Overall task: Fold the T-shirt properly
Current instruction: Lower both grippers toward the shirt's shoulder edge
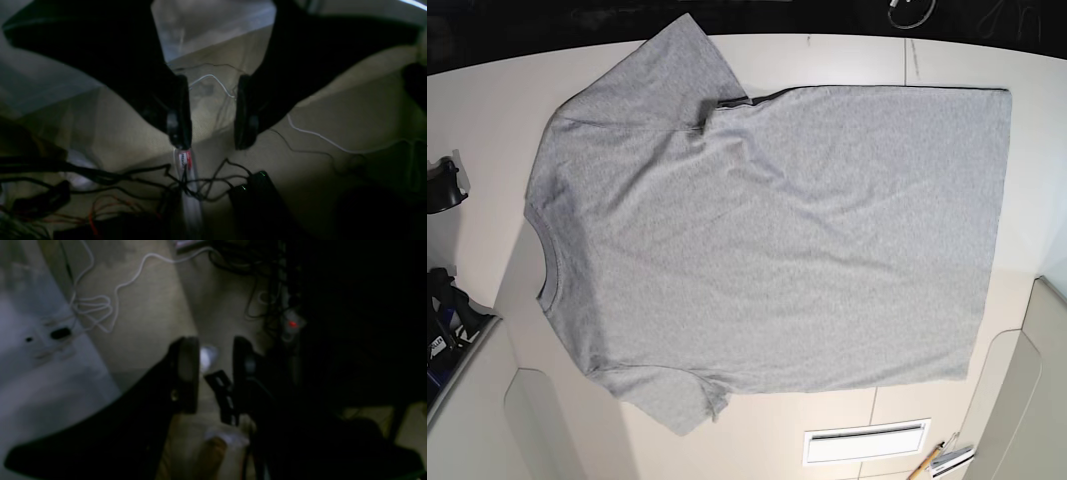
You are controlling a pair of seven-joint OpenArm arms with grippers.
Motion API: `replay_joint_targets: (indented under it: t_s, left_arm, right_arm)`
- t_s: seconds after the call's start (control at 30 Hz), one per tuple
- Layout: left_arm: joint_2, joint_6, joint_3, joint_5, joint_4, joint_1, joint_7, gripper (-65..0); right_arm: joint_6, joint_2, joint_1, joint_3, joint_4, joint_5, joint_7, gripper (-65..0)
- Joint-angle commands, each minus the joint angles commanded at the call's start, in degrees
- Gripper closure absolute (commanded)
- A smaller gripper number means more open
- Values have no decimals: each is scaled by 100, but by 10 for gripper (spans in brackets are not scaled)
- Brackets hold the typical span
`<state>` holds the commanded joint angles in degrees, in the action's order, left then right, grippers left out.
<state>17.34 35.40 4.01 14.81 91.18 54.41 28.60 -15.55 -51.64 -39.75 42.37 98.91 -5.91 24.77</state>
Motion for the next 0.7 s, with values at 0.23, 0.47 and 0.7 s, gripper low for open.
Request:
replay_joint_targets:
  t_s: [0.23,0.47,0.7]
  left_arm:
    - [0,11,918,525,1381,892,188,-251]
    - [-2,302,2188,1390,2533,1290,555,-252]
    - [-2,302,3217,2024,2964,1222,555,-355]
  right_arm:
    - [-120,-393,-61,-968,1209,782,662,-174]
    - [-160,-358,-188,-1980,2538,1303,988,-185]
    - [-9,352,-188,-3591,2793,2210,1497,-281]
